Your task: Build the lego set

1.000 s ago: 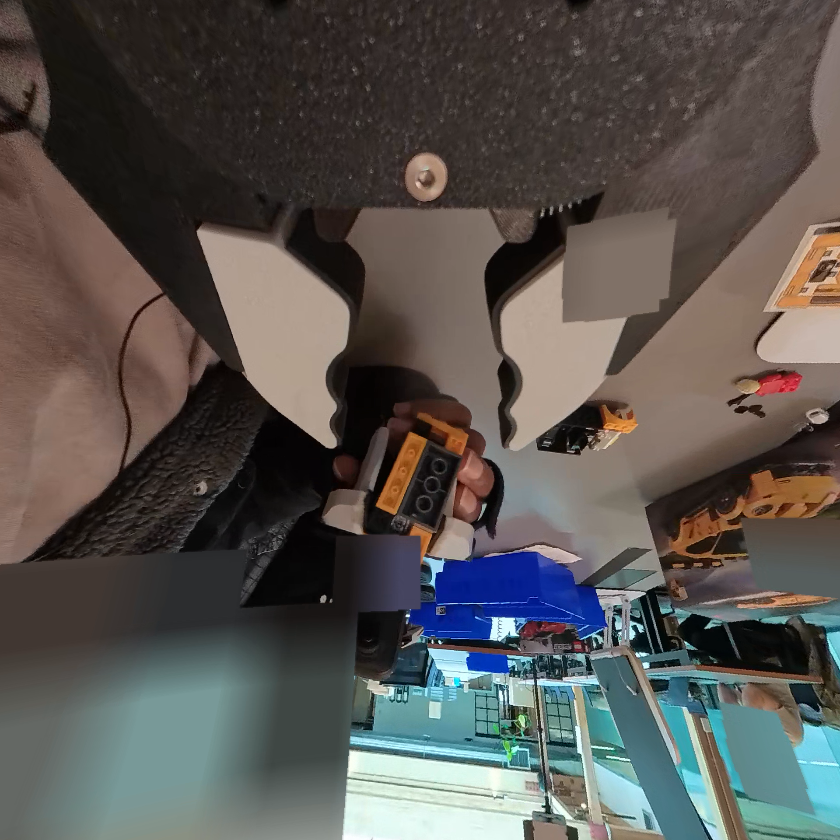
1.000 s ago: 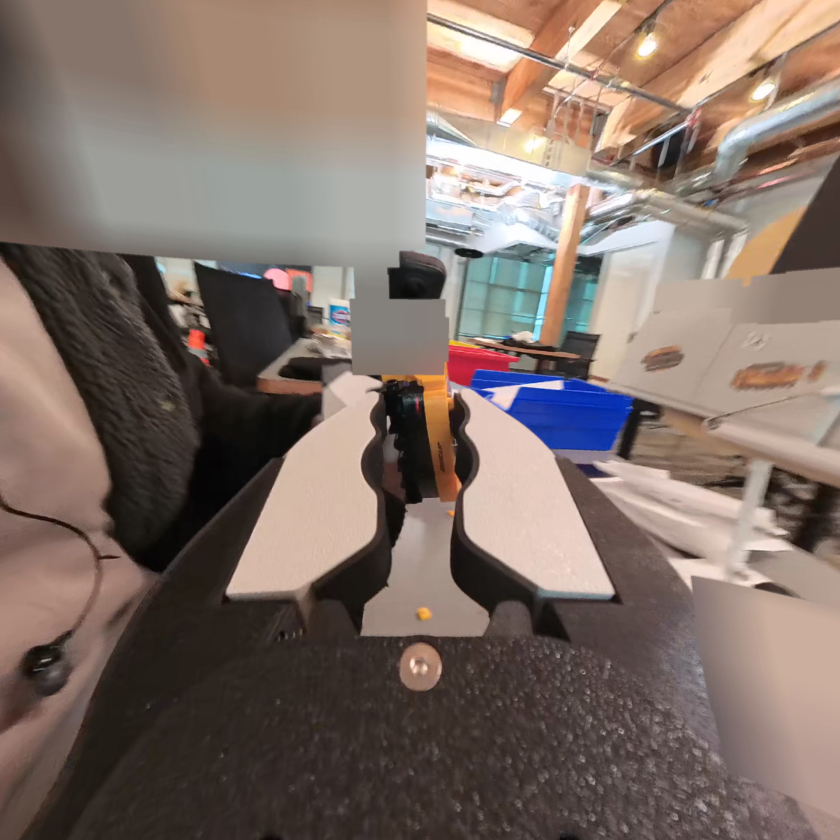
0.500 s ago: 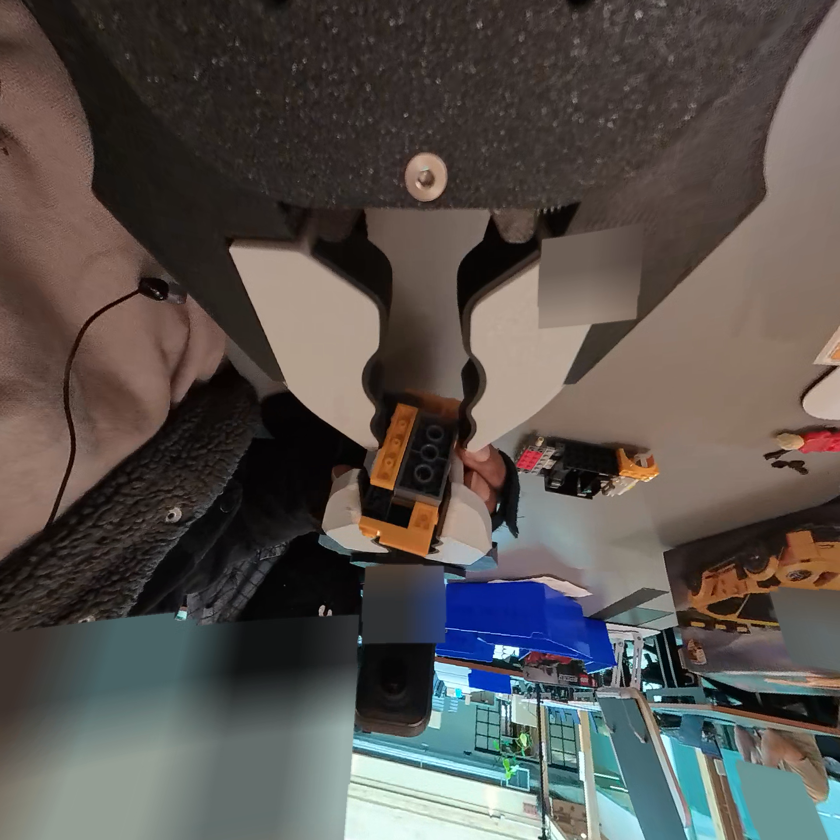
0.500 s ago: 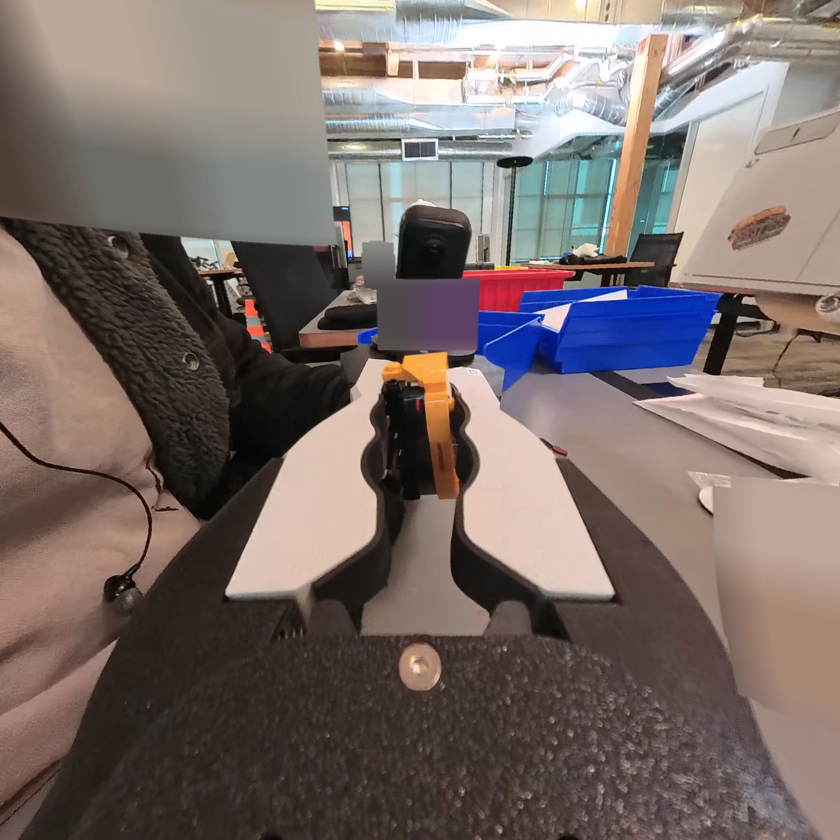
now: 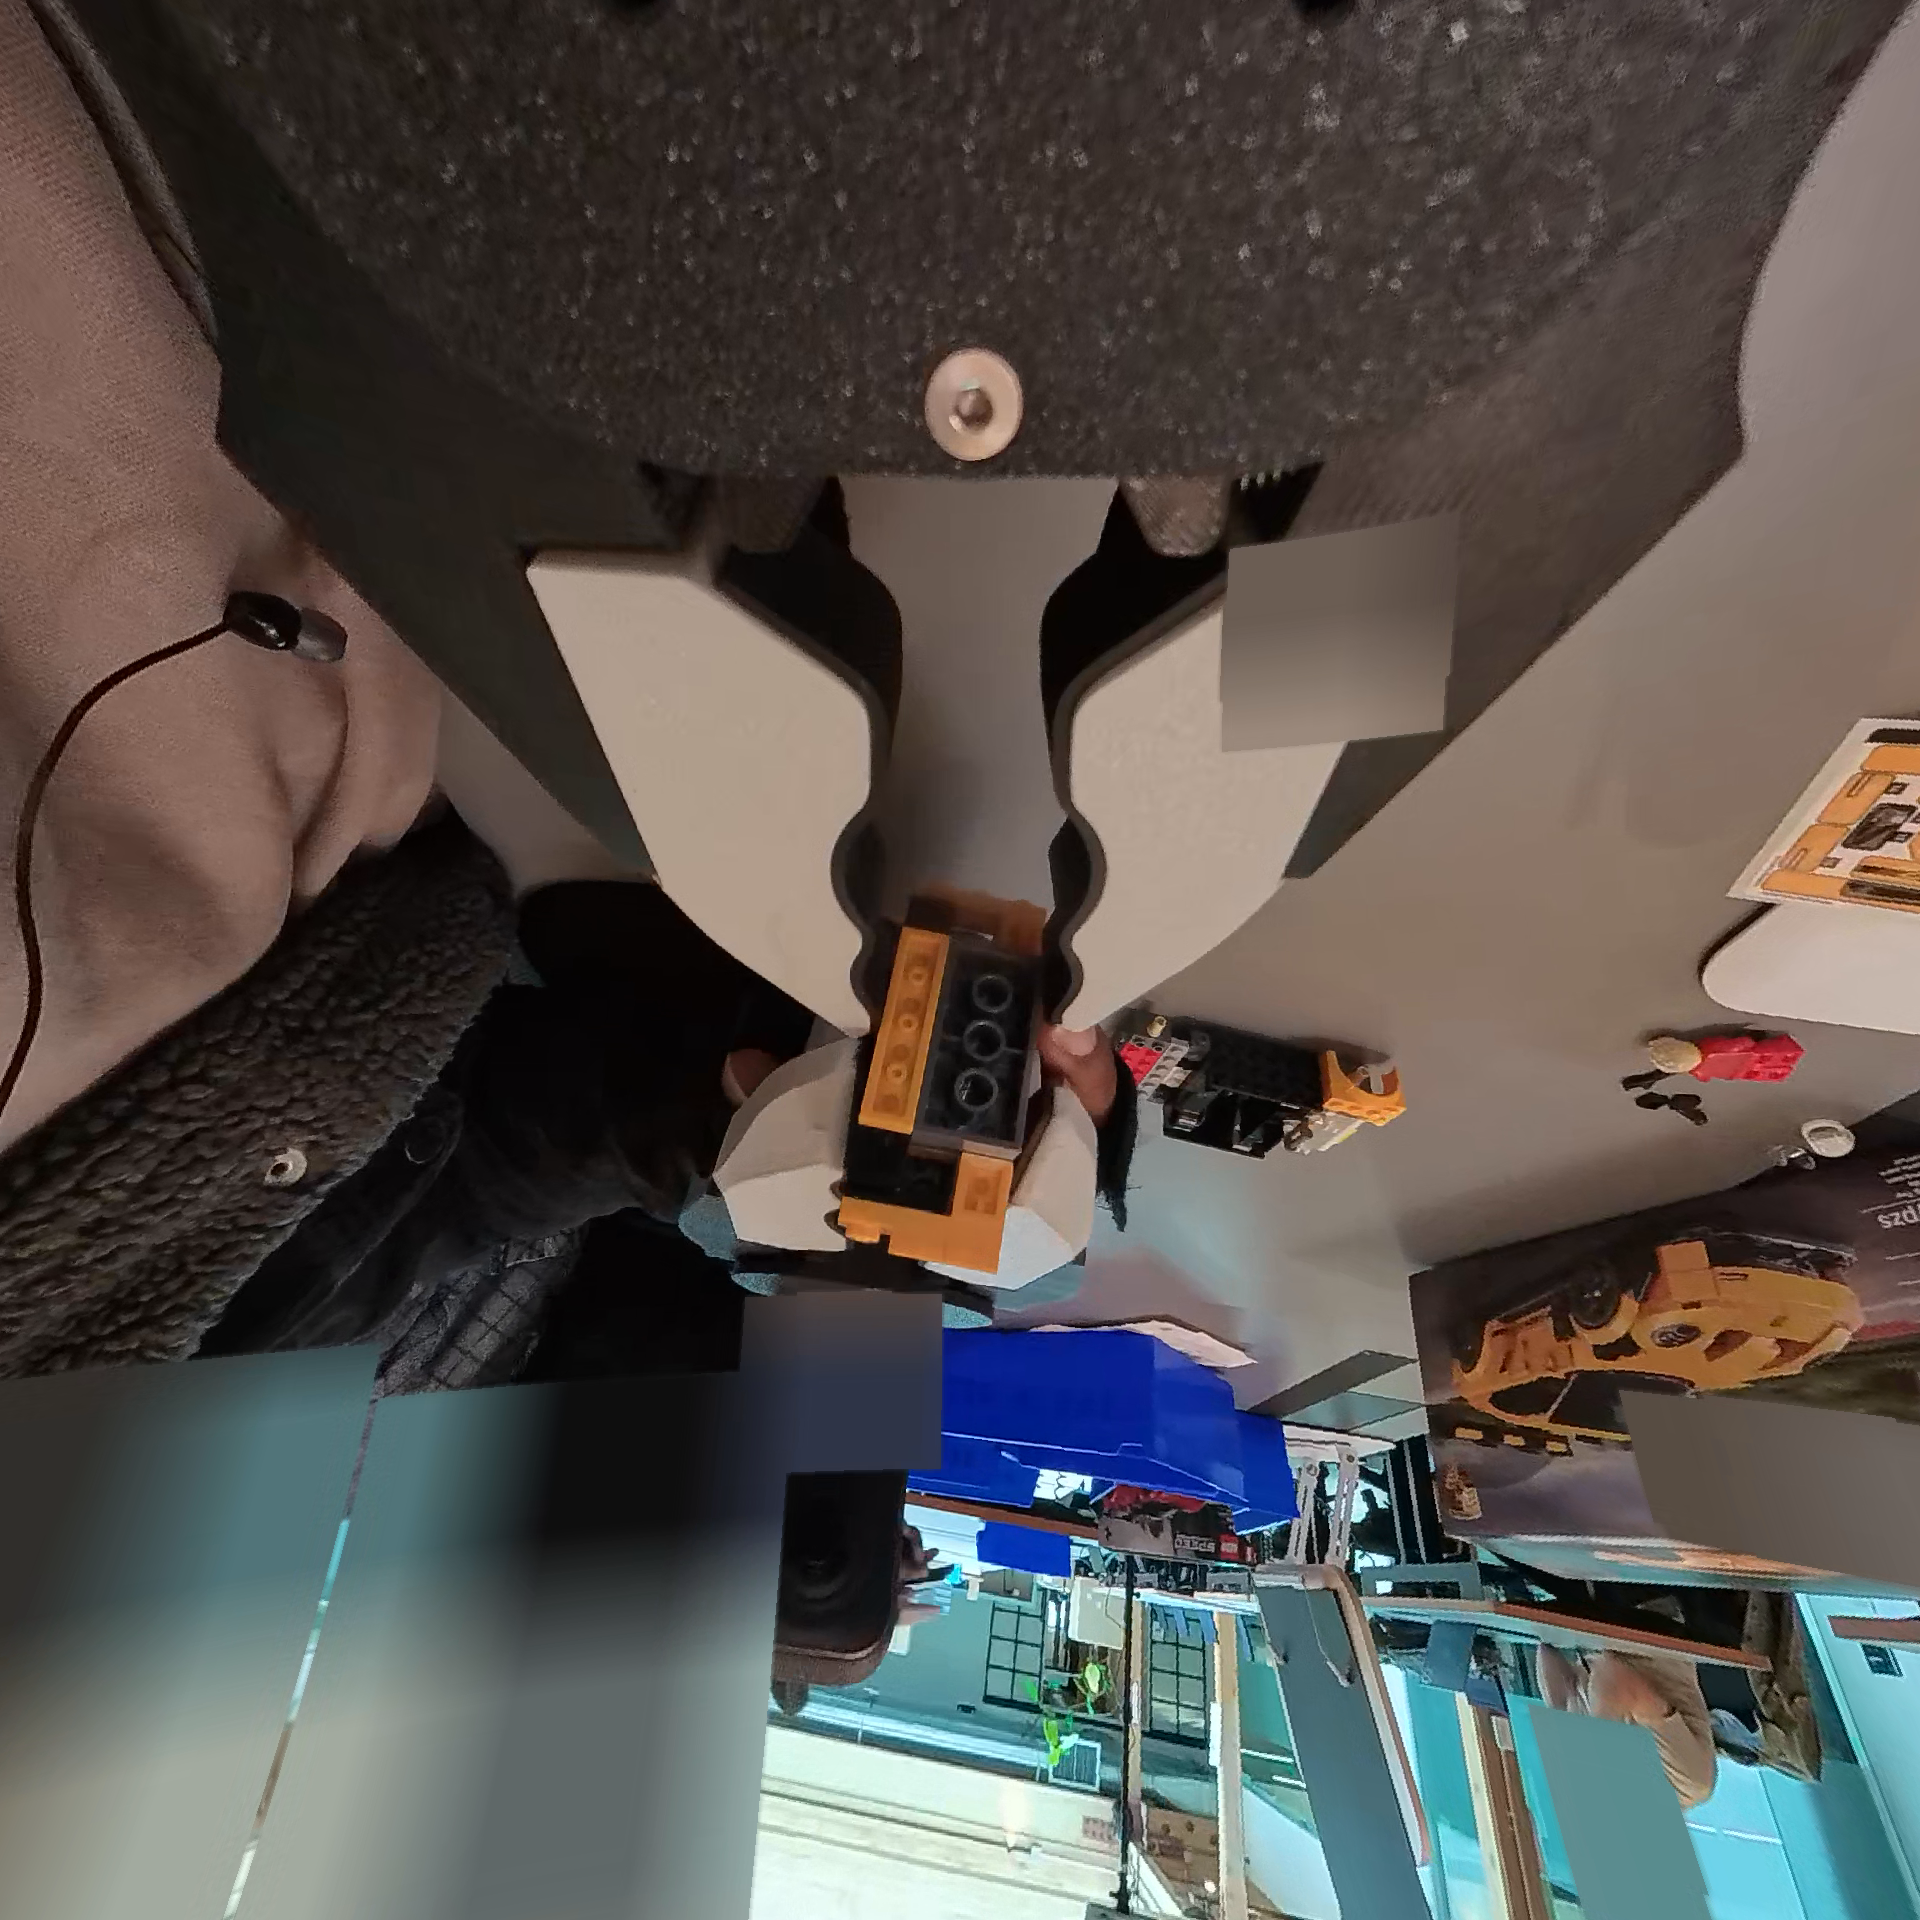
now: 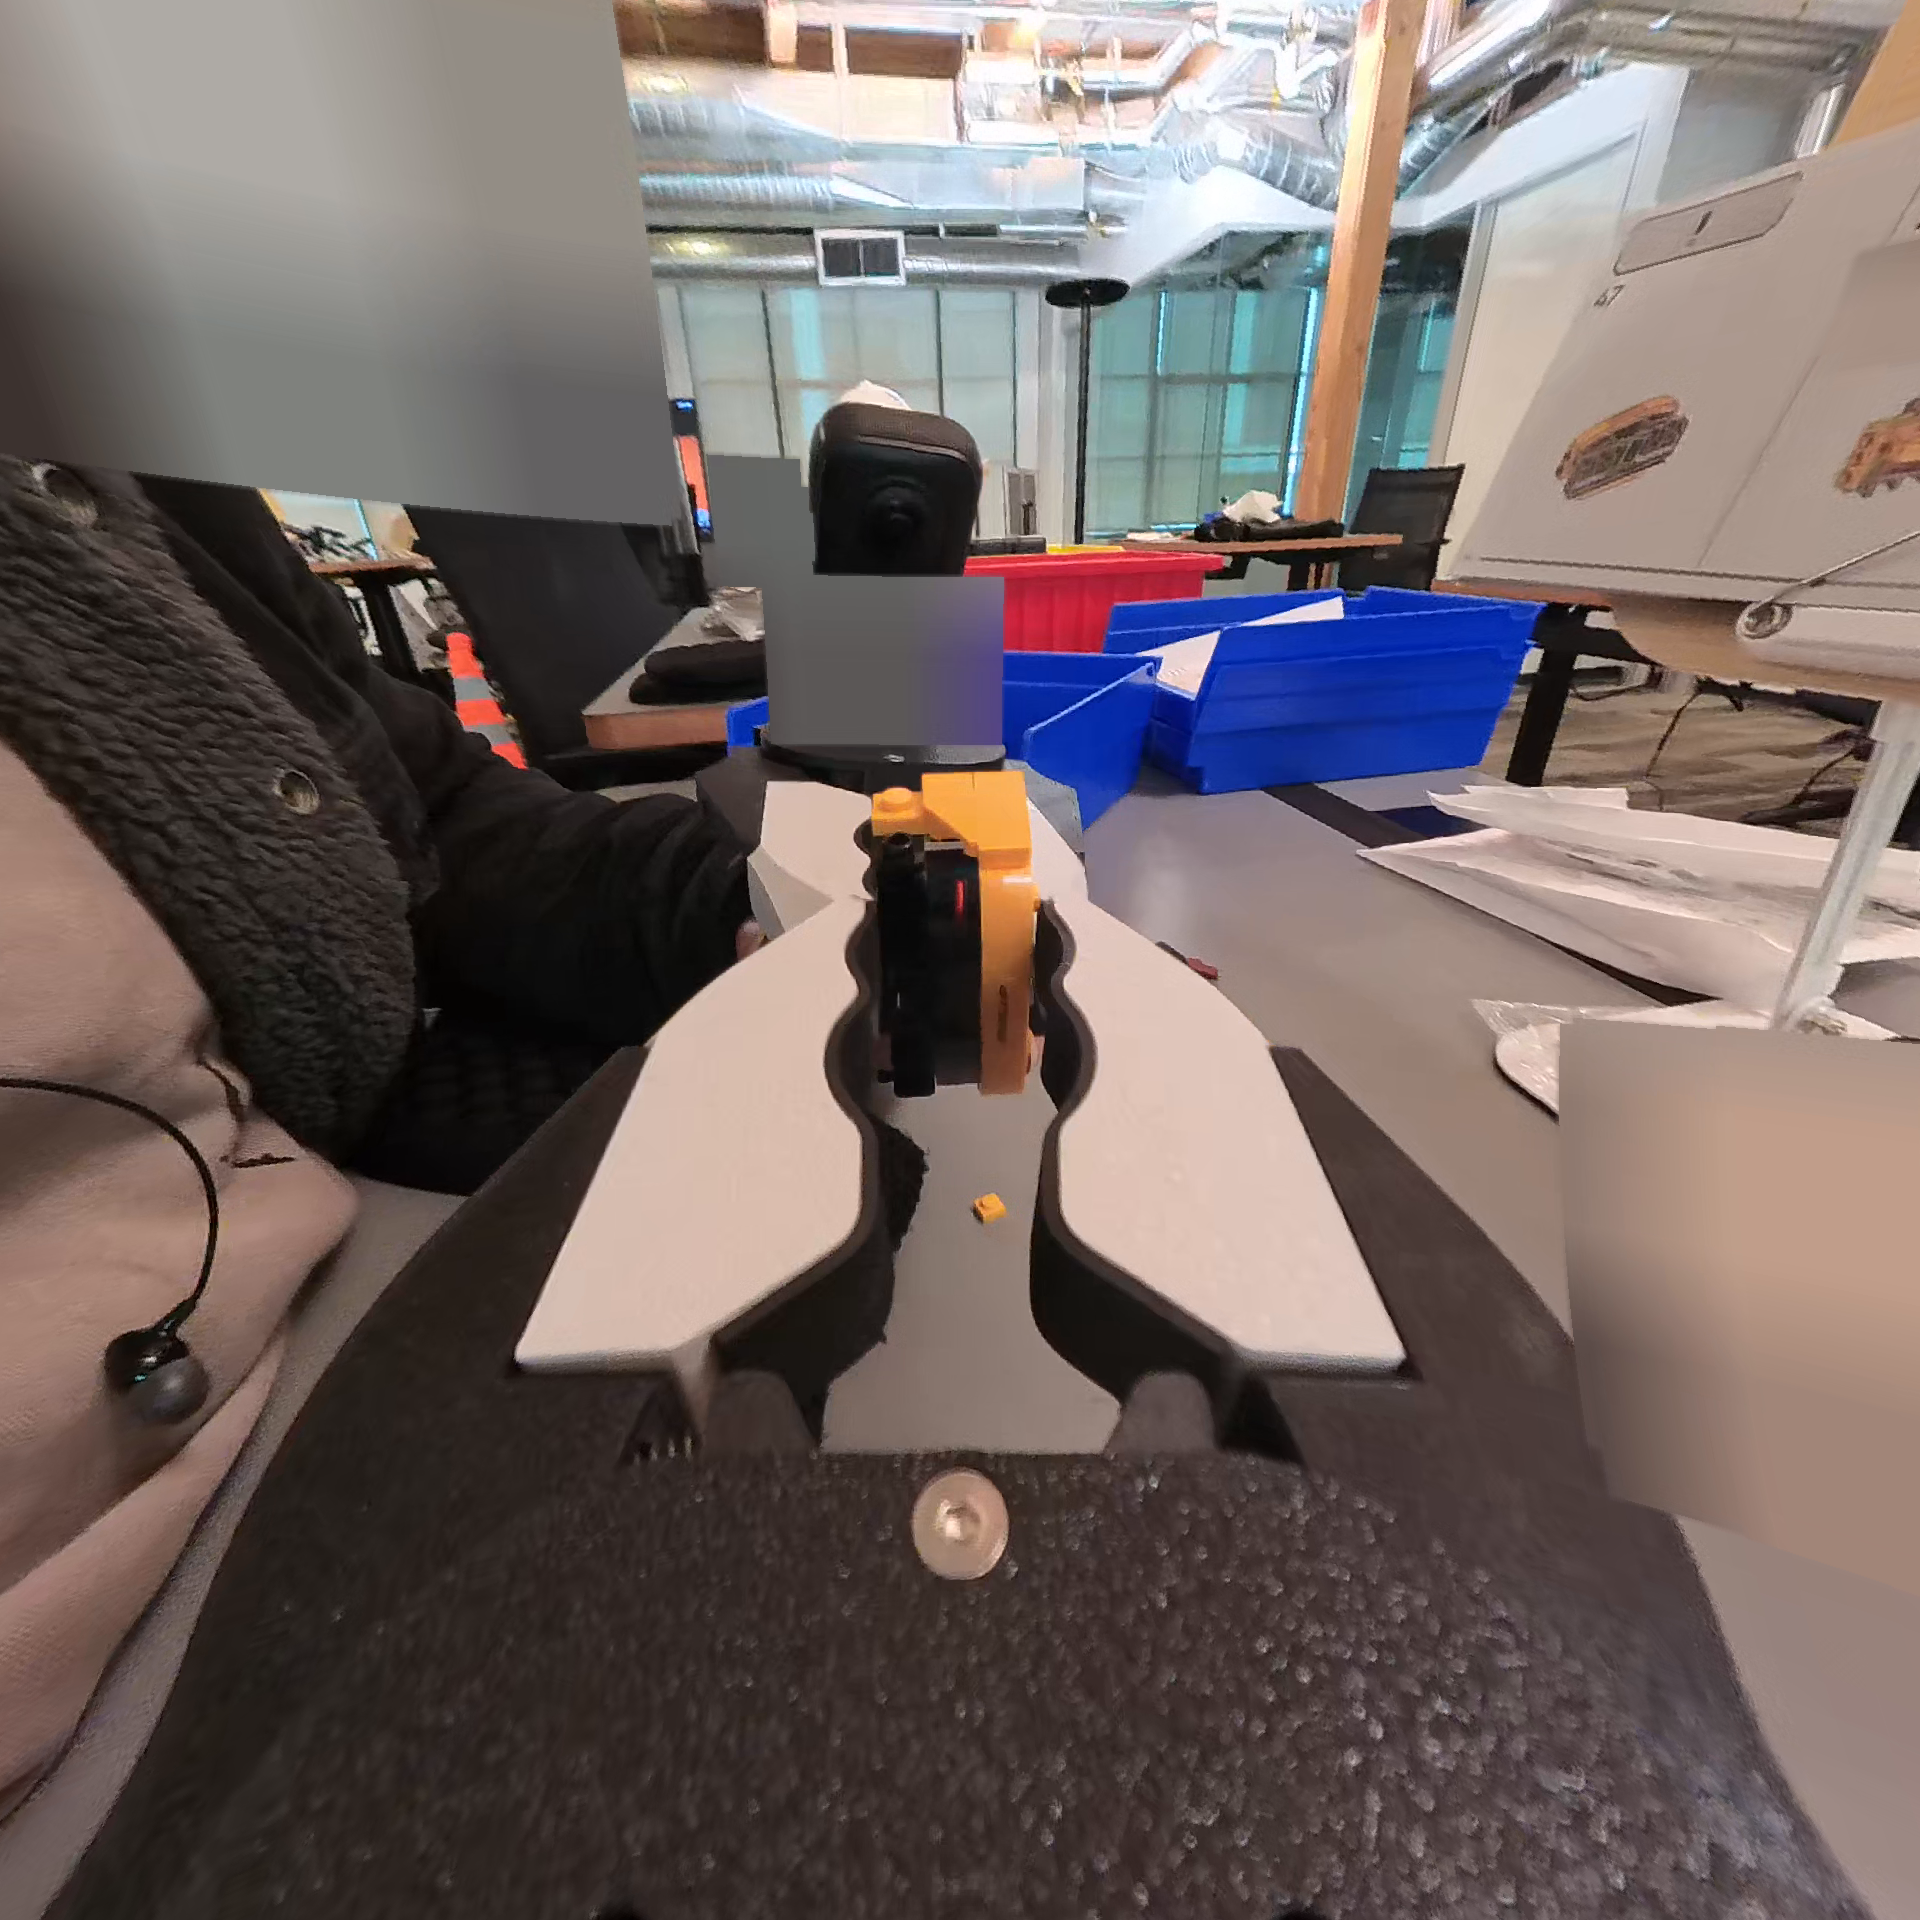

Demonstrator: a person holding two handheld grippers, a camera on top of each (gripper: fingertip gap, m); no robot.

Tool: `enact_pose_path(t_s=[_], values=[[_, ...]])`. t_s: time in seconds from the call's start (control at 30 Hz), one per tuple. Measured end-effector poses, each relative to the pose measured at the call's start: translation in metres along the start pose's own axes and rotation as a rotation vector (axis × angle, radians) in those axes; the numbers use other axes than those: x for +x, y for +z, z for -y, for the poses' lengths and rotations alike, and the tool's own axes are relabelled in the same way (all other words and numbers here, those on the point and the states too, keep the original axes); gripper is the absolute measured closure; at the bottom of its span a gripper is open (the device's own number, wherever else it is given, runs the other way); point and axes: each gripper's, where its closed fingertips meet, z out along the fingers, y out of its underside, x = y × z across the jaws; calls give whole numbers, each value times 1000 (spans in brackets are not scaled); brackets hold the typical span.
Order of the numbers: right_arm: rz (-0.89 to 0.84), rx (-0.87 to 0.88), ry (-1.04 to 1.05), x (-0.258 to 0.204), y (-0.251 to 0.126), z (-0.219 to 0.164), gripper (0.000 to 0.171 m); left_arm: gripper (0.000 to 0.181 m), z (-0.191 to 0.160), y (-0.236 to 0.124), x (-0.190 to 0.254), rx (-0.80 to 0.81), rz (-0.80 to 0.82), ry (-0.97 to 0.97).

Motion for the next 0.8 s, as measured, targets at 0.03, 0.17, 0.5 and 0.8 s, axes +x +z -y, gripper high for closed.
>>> enact_pose_path(t_s=[0.03,0.17,0.5,0.8], values=[[-5,-8,-2,1,0,-1,144,153,0,0,0,1,2,-2],[-79,-52,15,11,-2,-1,144,152,2,-8,-11,23,30,-8],[-239,-252,-54,47,-21,-27,144,166,-87,-69,-48,-626,131,68],[-244,-330,-83,47,-17,-42,144,165,-116,-63,-36,-822,116,83]])
